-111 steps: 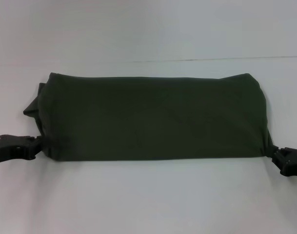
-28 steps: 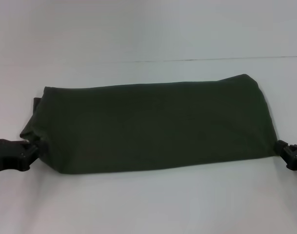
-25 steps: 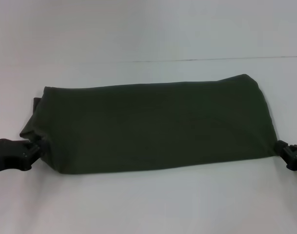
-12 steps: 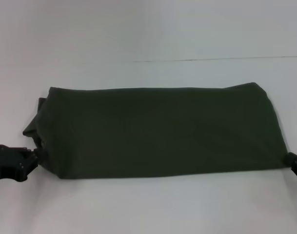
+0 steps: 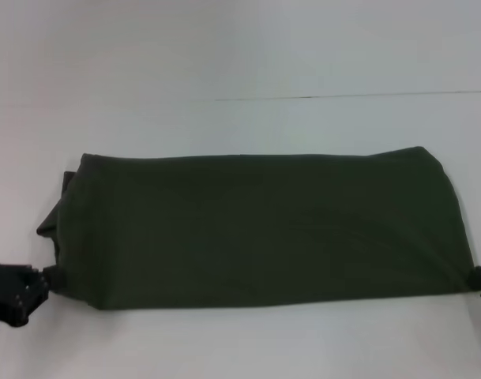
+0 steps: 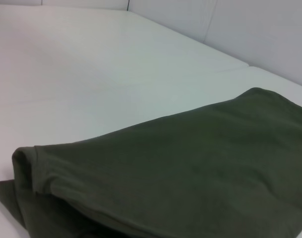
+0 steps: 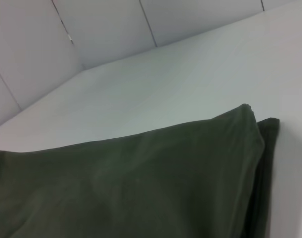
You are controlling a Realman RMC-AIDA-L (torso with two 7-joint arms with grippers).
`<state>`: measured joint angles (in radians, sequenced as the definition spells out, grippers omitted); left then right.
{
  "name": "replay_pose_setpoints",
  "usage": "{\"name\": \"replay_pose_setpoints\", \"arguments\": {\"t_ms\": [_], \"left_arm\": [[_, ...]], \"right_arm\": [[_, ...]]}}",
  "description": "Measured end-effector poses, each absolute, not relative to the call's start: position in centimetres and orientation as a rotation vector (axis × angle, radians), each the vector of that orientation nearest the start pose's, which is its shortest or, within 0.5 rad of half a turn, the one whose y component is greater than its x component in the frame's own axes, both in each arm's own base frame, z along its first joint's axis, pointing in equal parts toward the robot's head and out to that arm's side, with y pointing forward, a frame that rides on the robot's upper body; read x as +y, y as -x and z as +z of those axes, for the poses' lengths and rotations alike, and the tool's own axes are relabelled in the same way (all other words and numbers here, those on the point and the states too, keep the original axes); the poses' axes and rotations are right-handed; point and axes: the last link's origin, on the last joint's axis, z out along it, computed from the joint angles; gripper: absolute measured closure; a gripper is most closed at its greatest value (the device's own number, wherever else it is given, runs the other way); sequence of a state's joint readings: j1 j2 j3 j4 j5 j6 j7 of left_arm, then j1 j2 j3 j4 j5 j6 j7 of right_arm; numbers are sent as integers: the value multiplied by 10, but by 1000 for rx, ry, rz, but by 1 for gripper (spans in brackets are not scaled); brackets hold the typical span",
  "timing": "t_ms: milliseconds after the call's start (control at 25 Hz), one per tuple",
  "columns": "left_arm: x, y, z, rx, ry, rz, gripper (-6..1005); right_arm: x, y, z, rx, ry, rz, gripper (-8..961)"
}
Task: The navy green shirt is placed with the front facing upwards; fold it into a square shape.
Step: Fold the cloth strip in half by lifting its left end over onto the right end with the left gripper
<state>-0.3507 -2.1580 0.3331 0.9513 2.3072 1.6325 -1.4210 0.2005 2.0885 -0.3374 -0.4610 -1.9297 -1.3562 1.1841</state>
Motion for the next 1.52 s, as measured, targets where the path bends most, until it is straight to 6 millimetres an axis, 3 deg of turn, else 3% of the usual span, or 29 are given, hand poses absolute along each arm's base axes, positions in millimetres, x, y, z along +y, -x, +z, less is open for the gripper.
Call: {"name": "replay_pose_setpoints", "arguments": {"t_ms": [520,880,1120,1320,1520], "left_arm": [[244,353,48,-890,2481,-402,945],[247,363,56,-964,2360,-427,915],[247,363,55,-968,2347,-438,895],[250,360,57,-964,2330,-482,899],[256,352,63,-932,2285,-584,873]], "right_arm": [[203,-401,5,1090,2053,692,920],[204,-395,8,1053,2081,742,912],[203,-399,26,1020,1992,772,697],[202,-400,41,974,1953,794,589],[216,-392,44,930,1979,817,481]]}}
